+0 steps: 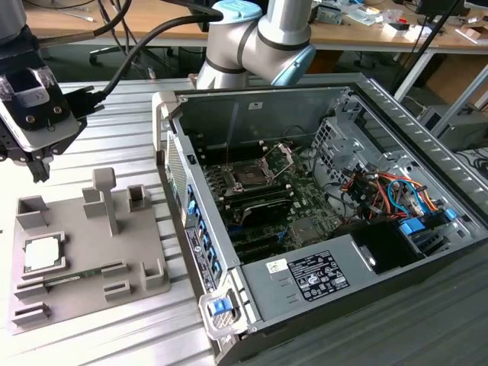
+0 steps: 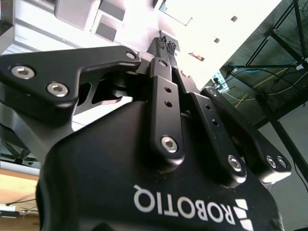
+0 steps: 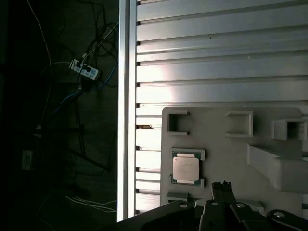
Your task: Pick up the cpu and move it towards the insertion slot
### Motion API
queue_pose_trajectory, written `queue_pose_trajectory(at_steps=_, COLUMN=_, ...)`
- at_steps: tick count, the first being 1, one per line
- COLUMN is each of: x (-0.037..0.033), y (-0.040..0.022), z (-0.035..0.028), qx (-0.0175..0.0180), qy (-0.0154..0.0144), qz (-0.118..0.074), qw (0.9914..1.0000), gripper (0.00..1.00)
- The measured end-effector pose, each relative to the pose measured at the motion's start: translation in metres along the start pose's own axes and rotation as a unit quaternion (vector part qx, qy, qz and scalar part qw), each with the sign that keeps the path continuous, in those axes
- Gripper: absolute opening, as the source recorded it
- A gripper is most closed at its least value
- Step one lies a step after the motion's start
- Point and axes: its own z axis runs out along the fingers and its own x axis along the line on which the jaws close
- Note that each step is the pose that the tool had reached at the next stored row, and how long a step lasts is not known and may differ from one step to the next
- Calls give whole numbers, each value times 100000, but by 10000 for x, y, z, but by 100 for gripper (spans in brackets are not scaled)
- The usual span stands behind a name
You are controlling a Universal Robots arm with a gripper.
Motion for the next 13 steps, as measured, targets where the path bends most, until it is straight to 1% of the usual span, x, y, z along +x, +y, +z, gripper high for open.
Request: queue_pose_trajectory(at_steps=13, x=0, y=-3, z=55, qx=1, qy=6, qz=0, qw=100000, gripper=11)
